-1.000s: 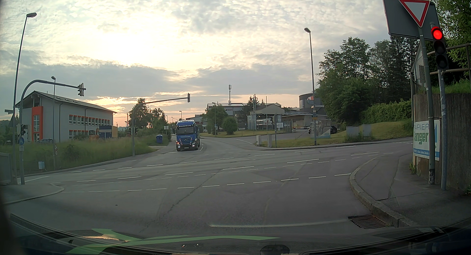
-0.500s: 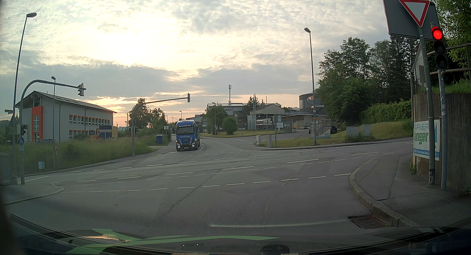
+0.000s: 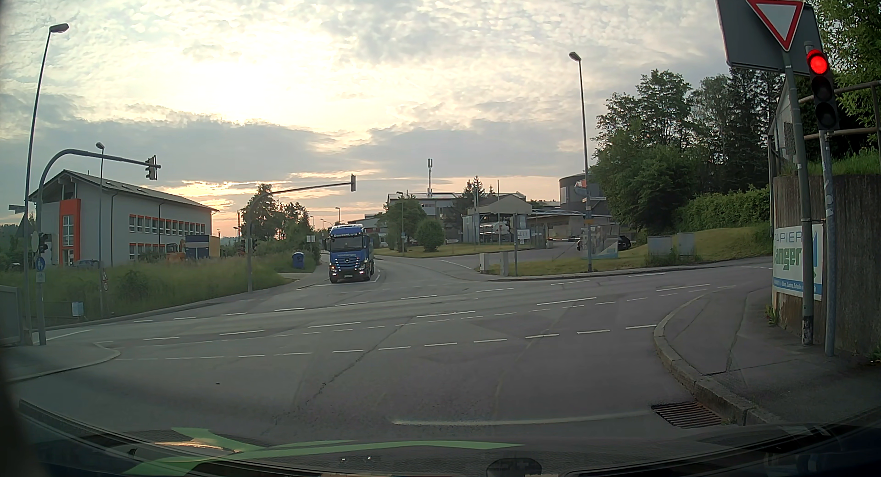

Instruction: Follow the waypoints while adhering to traffic rules and regulations

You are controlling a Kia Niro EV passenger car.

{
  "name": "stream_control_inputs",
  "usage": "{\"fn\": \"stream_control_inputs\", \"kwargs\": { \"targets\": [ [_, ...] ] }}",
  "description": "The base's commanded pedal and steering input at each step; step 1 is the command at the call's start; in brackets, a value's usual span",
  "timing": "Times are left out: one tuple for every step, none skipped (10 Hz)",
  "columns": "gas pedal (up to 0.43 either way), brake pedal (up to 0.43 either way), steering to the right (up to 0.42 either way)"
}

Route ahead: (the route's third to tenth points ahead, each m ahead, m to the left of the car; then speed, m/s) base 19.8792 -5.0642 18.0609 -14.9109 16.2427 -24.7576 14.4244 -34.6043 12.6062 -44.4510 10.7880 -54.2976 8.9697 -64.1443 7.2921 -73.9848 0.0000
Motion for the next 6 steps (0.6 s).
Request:
{"fn": "stream_control_inputs", "kwargs": {
  "targets": [
    [0.000, 0.390, 0.004],
    [0.000, 0.396, 0.004],
    [0.000, 0.396, 0.004],
    [0.000, 0.396, 0.004],
    [0.000, 0.390, 0.004],
    [0.000, 0.390, 0.004]
  ]
}}
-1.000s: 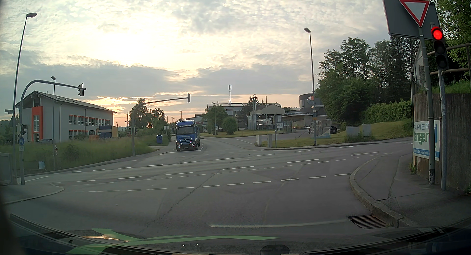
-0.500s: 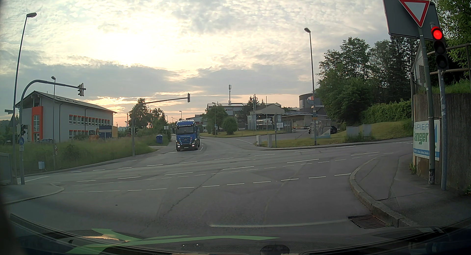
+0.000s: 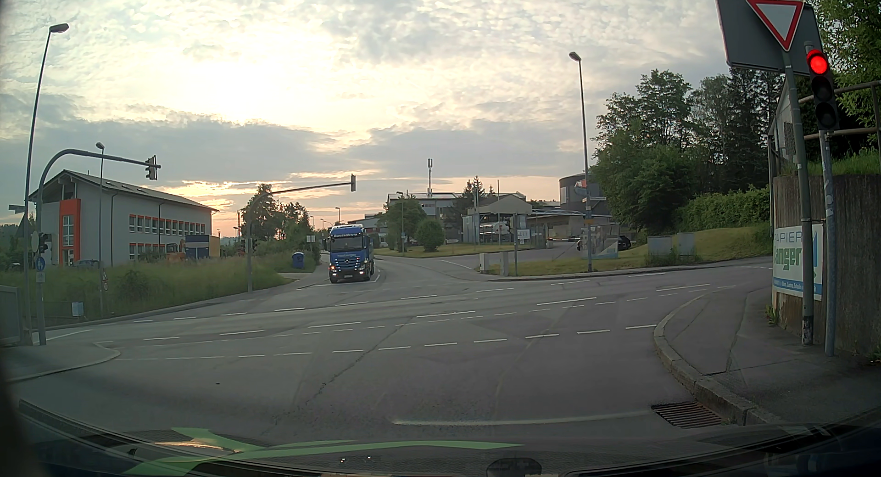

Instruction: Follow the waypoints while adhering to traffic rules and regulations

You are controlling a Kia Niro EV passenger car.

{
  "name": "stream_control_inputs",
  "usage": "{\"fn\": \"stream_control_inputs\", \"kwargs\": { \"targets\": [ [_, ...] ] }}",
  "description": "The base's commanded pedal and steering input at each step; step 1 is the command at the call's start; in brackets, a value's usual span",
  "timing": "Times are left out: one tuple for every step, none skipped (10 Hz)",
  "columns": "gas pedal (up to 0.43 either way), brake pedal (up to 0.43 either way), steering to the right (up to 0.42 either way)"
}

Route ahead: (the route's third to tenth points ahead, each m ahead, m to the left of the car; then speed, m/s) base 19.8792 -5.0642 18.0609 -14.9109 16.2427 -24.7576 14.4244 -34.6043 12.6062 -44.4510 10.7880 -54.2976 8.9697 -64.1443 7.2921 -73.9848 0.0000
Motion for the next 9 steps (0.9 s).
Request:
{"fn": "stream_control_inputs", "kwargs": {
  "targets": [
    [0.000, 0.390, 0.004],
    [0.000, 0.390, 0.004],
    [0.000, 0.396, 0.004],
    [0.000, 0.390, 0.004],
    [0.000, 0.396, 0.004],
    [0.000, 0.396, 0.004],
    [0.000, 0.390, 0.004],
    [0.000, 0.390, 0.004],
    [0.000, 0.390, 0.004]
  ]
}}
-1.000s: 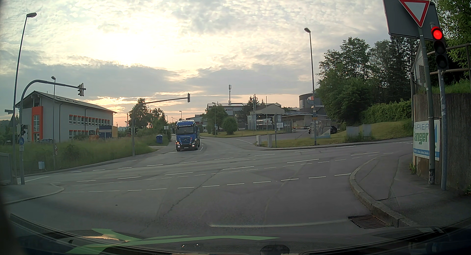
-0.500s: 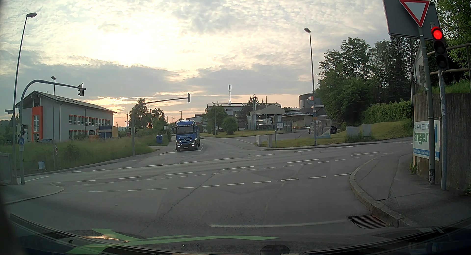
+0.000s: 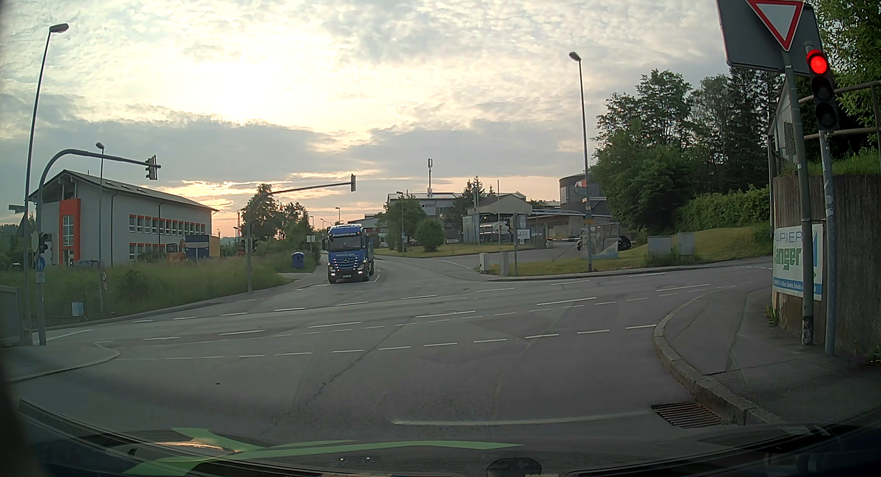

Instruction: Follow the waypoints while adhering to traffic rules and regulations

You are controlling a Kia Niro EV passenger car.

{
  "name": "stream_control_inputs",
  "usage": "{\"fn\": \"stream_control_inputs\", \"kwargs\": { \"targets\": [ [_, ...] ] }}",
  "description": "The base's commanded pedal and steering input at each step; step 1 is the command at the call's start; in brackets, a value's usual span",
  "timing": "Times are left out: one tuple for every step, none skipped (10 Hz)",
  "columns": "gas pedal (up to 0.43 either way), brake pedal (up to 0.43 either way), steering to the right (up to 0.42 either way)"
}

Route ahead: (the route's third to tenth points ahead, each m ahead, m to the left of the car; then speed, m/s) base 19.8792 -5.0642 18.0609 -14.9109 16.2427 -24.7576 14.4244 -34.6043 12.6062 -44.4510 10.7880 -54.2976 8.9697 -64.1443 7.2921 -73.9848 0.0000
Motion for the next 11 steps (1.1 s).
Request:
{"fn": "stream_control_inputs", "kwargs": {
  "targets": [
    [0.000, 0.396, 0.004],
    [0.000, 0.396, 0.004],
    [0.000, 0.390, 0.004],
    [0.000, 0.396, 0.004],
    [0.000, 0.390, 0.004],
    [0.000, 0.396, 0.004],
    [0.000, 0.396, 0.004],
    [0.000, 0.396, 0.004],
    [0.000, 0.396, 0.004],
    [0.000, 0.390, 0.004],
    [0.000, 0.396, 0.004]
  ]
}}
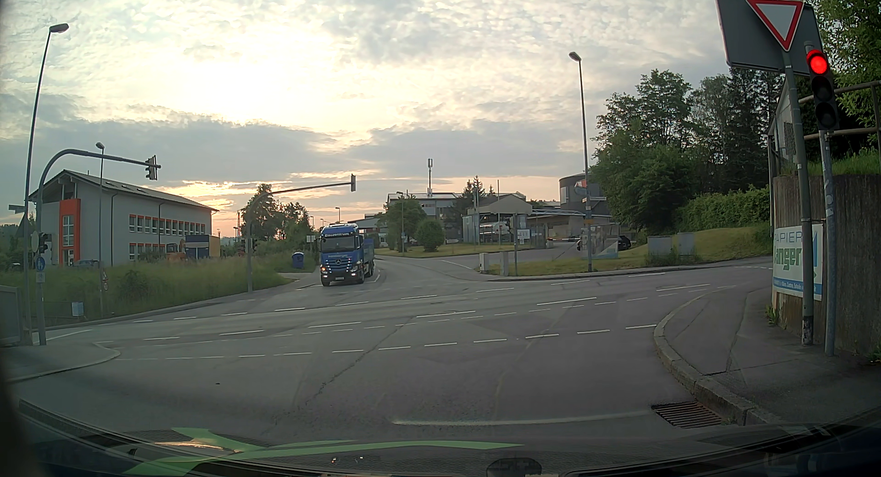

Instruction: Follow the waypoints while adhering to traffic rules and regulations

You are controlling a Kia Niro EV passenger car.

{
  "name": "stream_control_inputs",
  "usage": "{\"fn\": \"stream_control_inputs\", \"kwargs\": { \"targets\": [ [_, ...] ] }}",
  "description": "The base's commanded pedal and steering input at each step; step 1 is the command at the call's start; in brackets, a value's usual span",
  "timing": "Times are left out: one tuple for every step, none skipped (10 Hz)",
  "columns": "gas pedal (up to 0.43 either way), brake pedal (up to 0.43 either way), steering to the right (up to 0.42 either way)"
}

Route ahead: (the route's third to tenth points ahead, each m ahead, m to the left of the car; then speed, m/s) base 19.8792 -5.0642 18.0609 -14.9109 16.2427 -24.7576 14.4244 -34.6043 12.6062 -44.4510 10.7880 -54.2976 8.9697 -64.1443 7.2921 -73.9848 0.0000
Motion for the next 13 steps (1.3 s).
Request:
{"fn": "stream_control_inputs", "kwargs": {
  "targets": [
    [0.000, 0.390, 0.004],
    [0.000, 0.396, 0.004],
    [0.000, 0.396, 0.004],
    [0.000, 0.396, 0.004],
    [0.000, 0.390, 0.004],
    [0.000, 0.396, 0.004],
    [0.000, 0.396, 0.004],
    [0.000, 0.396, 0.004],
    [0.000, 0.396, 0.004],
    [0.000, 0.396, 0.004],
    [0.000, 0.396, 0.004],
    [0.000, 0.396, 0.004],
    [0.000, 0.396, 0.004]
  ]
}}
